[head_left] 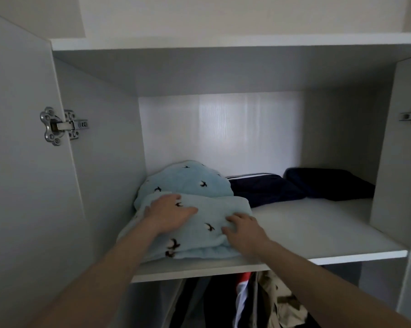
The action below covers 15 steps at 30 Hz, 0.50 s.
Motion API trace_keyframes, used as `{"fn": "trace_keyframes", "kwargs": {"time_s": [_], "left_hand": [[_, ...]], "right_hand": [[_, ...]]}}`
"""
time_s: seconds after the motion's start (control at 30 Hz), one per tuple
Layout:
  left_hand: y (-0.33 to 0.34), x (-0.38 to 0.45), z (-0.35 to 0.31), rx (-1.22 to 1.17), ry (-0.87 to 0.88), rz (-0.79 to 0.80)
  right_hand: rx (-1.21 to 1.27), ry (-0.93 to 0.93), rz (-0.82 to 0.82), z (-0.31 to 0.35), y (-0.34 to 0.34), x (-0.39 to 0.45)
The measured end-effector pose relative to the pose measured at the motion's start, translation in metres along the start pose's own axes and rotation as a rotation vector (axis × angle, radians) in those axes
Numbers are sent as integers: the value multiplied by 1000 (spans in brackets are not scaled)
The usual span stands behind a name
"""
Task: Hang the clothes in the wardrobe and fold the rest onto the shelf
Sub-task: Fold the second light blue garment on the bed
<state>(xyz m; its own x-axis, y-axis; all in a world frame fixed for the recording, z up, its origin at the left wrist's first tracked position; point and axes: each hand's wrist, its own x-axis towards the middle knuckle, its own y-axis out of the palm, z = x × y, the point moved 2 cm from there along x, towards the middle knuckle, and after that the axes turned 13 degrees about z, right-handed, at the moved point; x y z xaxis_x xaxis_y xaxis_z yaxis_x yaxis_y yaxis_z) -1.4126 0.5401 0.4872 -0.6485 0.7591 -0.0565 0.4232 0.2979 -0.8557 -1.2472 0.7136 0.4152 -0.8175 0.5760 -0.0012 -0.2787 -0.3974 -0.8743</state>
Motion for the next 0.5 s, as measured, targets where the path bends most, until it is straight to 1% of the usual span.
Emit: {"fn": "trace_keyframes", "kwargs": {"time_s": [0.03,0.07,0.1,0.27,0.37,0.5], "left_hand": [[15,1,2,122,-2,65],[26,2,6,225,0,91],[33,5,13,268,4,85],[36,22,44,255,47,-28],[44,20,49,304,79,-136],[62,1,47,397,127,-256]], "right_hand": [[-59,1,-24,-2,7,2],[-82,-8,-54,-4,11,5],[-84,-18,-72,-5,12,7],[-80,-55,-115,0,20,19],[-86,-66,-145,3,26,17],[17,-100,-89,-3,20,-1]]}}
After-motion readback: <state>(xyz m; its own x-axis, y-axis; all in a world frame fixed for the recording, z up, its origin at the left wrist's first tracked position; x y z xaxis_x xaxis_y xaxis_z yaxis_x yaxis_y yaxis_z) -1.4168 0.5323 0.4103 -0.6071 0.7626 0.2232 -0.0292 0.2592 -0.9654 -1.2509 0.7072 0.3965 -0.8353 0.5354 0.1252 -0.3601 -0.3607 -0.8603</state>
